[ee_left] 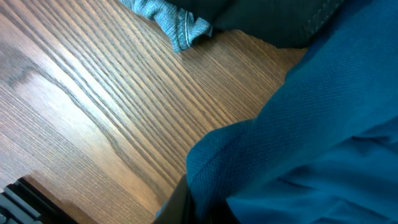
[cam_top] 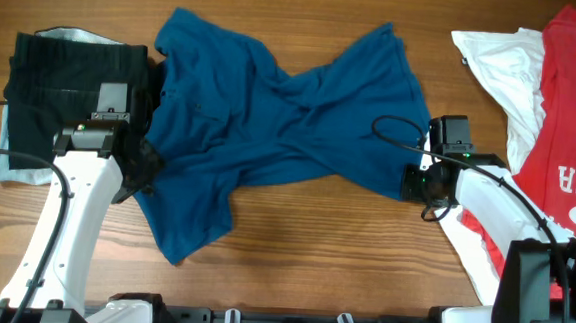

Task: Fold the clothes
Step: 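Lift the shirt with both grippers, stretch it apart, lay it flat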

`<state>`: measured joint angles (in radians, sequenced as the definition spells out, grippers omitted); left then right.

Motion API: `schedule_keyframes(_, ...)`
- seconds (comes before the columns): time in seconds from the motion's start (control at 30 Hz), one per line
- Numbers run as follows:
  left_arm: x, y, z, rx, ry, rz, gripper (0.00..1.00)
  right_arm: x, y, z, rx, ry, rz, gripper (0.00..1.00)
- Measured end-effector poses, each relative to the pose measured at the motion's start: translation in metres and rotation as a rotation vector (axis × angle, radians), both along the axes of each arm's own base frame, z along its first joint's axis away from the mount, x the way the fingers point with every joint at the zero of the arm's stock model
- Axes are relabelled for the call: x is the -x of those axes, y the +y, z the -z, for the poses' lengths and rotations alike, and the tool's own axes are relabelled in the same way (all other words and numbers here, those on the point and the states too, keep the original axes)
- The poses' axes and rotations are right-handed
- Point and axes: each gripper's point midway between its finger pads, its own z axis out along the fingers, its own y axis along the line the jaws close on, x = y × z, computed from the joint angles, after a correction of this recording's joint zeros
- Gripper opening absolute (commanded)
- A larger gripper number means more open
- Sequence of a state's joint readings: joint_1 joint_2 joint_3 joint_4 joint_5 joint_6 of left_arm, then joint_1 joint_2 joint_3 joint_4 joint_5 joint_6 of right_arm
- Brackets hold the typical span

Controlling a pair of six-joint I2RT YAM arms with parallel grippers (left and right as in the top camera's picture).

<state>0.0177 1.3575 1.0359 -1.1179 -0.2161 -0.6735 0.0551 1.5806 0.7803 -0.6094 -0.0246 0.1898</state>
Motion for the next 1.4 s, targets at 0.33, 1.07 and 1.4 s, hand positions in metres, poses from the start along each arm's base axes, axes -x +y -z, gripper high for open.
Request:
schedule_keyframes(0.33,0.0,0.0,0.0,-0.001,0.002,0.008,0.04,0.038,0.004,0.002,-0.027,0.157,0.029,0.04)
schedule_keyframes(1.07,0.028,0.024,-0.258,-0.148,-0.684,0.132,0.04,0.051,-0.034,-0.369,0.022,-0.626,0.179,0.04)
schedule_keyframes(1.4,0.056,0.012,-0.325,-0.154,-0.857,0.16,0.04,0.071,-0.061,-0.424,0.108,-0.769,0.287,0.04)
